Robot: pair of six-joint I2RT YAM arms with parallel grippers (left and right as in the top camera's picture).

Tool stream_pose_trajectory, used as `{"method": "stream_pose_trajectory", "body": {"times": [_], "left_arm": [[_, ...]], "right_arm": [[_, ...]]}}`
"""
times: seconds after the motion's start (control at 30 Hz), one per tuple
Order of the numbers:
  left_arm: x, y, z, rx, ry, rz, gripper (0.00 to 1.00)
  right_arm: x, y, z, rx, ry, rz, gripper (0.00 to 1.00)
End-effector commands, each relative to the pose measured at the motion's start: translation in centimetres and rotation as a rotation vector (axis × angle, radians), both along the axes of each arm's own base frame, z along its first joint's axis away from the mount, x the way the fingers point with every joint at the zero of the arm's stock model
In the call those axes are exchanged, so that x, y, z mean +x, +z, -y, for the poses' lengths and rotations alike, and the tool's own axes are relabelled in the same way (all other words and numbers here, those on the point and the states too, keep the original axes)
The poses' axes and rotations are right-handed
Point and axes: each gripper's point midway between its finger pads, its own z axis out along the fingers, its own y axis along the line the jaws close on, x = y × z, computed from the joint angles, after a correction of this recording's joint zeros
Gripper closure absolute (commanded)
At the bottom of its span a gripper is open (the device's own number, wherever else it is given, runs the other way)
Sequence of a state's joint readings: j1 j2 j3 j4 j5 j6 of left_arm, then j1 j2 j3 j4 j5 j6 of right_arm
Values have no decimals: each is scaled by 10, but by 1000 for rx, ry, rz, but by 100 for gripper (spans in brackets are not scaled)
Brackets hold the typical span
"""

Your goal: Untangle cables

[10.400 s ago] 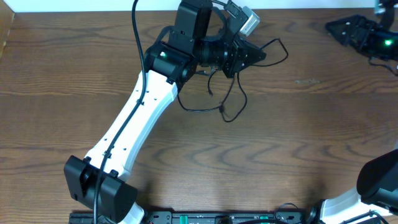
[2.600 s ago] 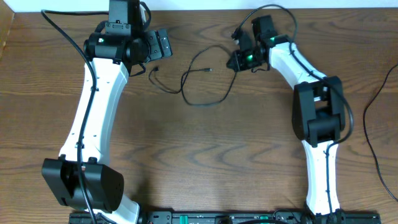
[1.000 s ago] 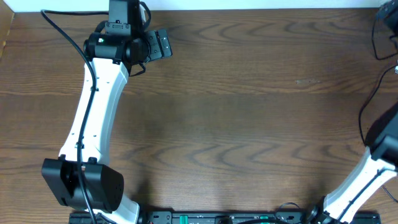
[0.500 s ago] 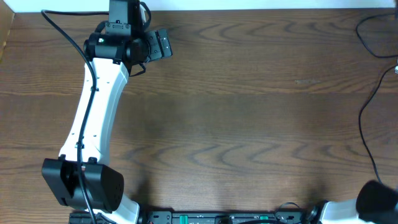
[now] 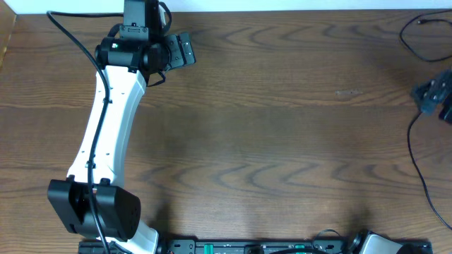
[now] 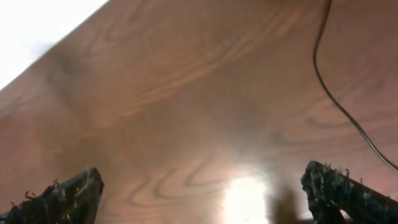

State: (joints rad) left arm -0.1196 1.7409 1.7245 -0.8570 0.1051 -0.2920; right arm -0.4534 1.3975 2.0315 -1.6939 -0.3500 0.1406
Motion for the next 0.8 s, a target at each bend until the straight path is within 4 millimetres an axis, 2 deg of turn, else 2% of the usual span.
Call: {"method": "stream_pose_trajectory", "body": {"times": [0.0, 0.13, 0.3, 0.47, 0.57, 0.67, 0.77], "left_arm": [[-4, 6, -3, 5, 8, 12, 2], [-4, 6, -3, 5, 8, 12, 2], [-4, 6, -3, 5, 8, 12, 2], [-4, 6, -3, 5, 8, 12, 2], [-4, 6, -3, 5, 8, 12, 2], [-4, 6, -3, 5, 8, 12, 2], [-4, 6, -3, 5, 8, 12, 2]], "right_arm": [[-2, -4, 6, -46, 12, -21, 1], [-5, -6, 14, -88, -14, -43, 1], [-4, -6, 13, -115, 34, -37, 1], [4, 8, -21, -127, 366, 115, 1], [10, 13, -32, -139, 419, 176, 1], [18, 19, -45, -232, 497, 268, 1], [26, 18, -49, -326, 459, 337, 1]]}}
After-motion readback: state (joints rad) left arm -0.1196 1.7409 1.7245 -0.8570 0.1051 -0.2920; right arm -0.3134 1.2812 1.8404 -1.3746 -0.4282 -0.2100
